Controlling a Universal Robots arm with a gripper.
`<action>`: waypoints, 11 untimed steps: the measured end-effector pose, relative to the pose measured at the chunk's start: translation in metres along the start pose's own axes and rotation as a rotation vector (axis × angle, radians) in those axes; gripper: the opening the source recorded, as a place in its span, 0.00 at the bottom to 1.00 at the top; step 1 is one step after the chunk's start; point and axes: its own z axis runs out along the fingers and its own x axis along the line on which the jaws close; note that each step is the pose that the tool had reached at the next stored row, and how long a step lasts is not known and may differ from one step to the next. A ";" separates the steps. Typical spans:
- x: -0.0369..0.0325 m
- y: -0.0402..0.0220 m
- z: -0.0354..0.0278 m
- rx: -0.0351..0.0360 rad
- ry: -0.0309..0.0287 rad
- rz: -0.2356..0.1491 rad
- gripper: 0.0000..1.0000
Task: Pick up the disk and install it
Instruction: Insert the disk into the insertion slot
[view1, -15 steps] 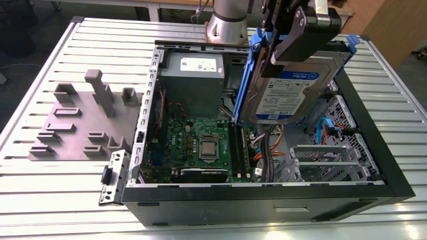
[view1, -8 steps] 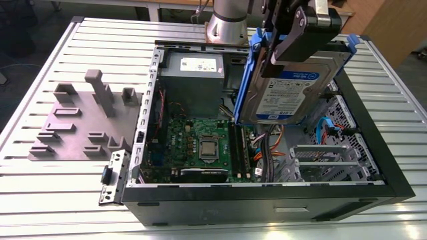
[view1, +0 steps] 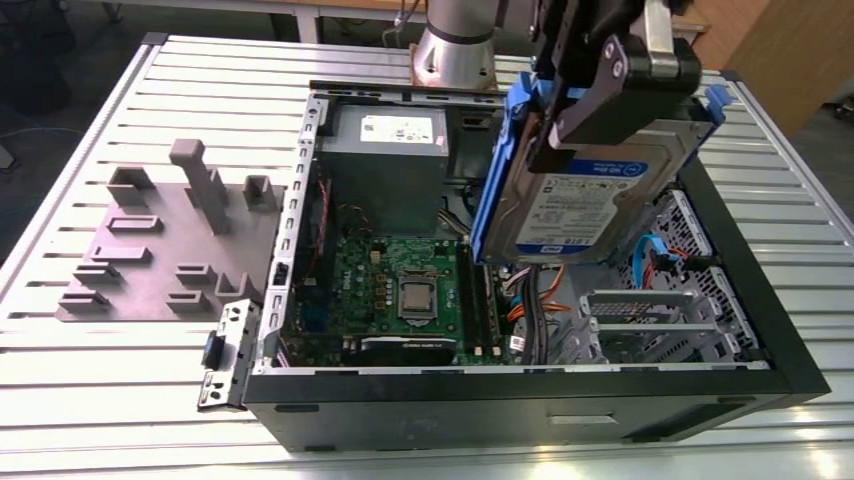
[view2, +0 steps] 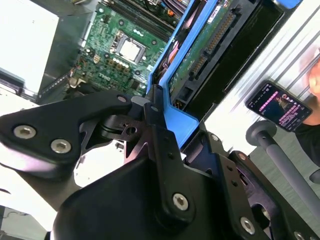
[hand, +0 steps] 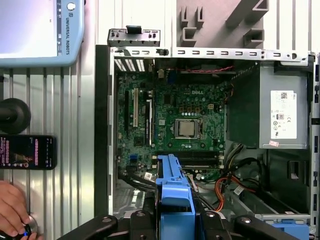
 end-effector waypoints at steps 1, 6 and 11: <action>0.0023 -0.0012 0.0003 0.0000 -0.0002 0.000 0.36; 0.0089 -0.0071 0.0037 0.0001 -0.0013 0.002 0.36; 0.0113 -0.0180 0.0076 0.0000 -0.0021 0.002 0.36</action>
